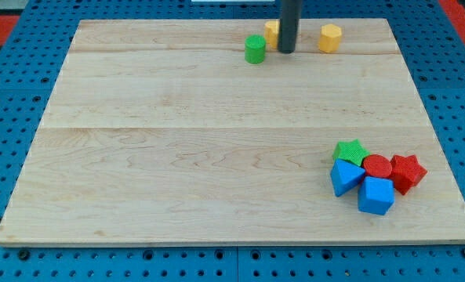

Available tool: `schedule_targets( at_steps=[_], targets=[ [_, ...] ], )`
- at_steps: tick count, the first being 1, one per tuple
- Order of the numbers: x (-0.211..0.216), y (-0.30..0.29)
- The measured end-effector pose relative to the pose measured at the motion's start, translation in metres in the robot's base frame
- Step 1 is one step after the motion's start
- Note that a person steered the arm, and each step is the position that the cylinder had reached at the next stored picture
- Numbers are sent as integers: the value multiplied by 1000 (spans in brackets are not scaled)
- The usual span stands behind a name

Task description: Place the green circle at the center of the board

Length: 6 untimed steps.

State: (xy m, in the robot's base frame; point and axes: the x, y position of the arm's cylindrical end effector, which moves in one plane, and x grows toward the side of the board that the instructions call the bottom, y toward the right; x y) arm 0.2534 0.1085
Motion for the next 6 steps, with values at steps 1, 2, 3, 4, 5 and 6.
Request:
schedule_targets(
  at_steps=[1,2,3,4,5,6],
  targets=[
    [-9,-41],
    [3,-92],
    [12,-111],
    [86,-105],
    [141,-52],
    [166,-48]
  ],
)
